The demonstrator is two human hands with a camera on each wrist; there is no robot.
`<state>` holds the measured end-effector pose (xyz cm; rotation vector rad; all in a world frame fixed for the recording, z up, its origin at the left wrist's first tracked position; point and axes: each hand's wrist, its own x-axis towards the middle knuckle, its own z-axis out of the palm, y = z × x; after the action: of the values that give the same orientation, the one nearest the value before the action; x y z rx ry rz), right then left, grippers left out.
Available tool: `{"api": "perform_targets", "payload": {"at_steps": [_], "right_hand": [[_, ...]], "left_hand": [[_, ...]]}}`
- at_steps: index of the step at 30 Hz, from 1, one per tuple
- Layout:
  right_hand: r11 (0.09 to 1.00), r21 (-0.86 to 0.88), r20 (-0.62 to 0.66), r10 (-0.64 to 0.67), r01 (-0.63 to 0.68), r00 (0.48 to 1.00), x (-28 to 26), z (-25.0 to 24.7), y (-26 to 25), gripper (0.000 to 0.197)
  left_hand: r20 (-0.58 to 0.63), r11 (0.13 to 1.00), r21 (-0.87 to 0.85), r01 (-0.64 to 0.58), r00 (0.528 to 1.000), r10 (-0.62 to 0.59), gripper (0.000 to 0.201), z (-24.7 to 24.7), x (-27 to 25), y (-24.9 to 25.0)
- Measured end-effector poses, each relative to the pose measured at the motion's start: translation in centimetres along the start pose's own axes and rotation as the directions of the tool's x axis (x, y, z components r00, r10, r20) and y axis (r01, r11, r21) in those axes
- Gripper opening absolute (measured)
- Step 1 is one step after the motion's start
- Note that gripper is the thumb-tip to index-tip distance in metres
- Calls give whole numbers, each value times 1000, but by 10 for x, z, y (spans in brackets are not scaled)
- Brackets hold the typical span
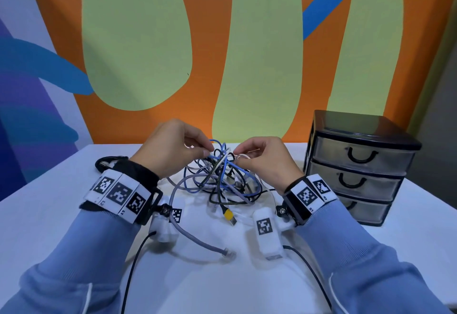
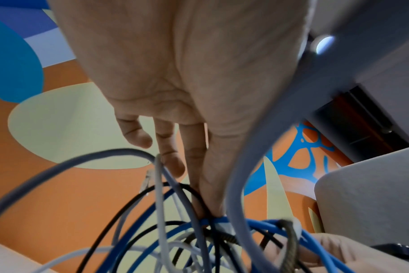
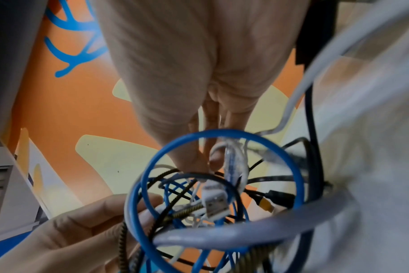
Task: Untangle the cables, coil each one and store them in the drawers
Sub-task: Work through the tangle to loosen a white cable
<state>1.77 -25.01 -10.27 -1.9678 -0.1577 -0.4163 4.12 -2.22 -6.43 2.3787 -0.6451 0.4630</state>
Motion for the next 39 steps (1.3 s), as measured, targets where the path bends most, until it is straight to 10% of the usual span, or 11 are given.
{"api": "perform_targets", "payload": {"at_steps": [23,29,39], "right_hand": [[962,241,-150,-97,132,984,-4,3,-10,33],[953,85,-515,-207,290,832,5,-9,-8,40],[923,350,-380,-17,161,925,8,-5,-5,18]], "left_hand": [[109,979,-161,121,989,-104,34,12,-7,21],[98,986,-75,150,985,-143,13,9,-3,13],[-18,971,-188,148,988,-154,19,12,1,7]]}}
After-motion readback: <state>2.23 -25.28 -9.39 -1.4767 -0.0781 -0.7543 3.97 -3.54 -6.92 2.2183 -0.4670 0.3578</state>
